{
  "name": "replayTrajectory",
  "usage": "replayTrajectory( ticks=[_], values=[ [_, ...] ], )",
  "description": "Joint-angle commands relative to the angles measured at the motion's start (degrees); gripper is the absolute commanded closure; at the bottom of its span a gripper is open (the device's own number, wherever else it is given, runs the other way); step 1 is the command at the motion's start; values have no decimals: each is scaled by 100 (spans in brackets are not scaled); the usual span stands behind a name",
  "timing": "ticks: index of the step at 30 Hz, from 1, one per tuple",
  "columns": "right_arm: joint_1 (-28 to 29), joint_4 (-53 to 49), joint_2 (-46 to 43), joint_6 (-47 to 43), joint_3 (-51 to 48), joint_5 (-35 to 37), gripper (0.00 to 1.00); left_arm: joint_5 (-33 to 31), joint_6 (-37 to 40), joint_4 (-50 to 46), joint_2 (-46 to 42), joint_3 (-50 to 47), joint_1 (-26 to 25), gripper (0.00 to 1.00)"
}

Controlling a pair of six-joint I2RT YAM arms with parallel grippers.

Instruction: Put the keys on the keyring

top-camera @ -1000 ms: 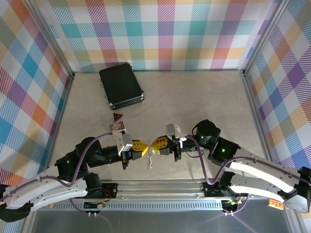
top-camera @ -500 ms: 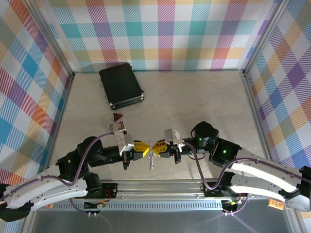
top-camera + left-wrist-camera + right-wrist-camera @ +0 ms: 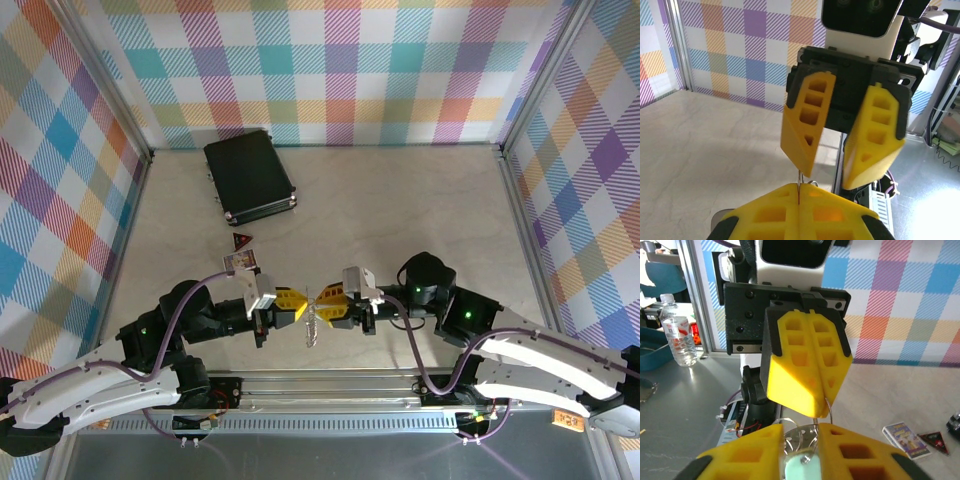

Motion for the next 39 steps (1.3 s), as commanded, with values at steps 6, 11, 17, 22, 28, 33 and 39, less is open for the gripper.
replayTrajectory(
  ticks=[6, 11, 17, 22, 28, 33, 39],
  values=[
    [38, 246, -253, 319, -24, 427, 65, -45, 25, 479, -207, 62, -30, 100],
    [39, 419, -289, 847, -11, 613, 63, -18, 34, 729, -359, -93, -34, 100],
    [35, 98, -40, 1284, 391, 731, 55, -27, 102, 1073, -596, -228, -40, 100],
    [41, 157, 20, 1615, 454, 883, 51, -43, 157, 1164, -629, -181, -37, 100],
    [39, -446, 205, 1806, 818, 1336, 40, -99, 160, 1072, -604, -47, -41, 100],
    [34, -658, 228, 1867, 899, 1482, 30, -92, 199, 953, -564, 11, -35, 100],
    [35, -748, 179, 1927, 811, 1635, 25, -45, 341, 787, -601, 18, -38, 100]
  ],
)
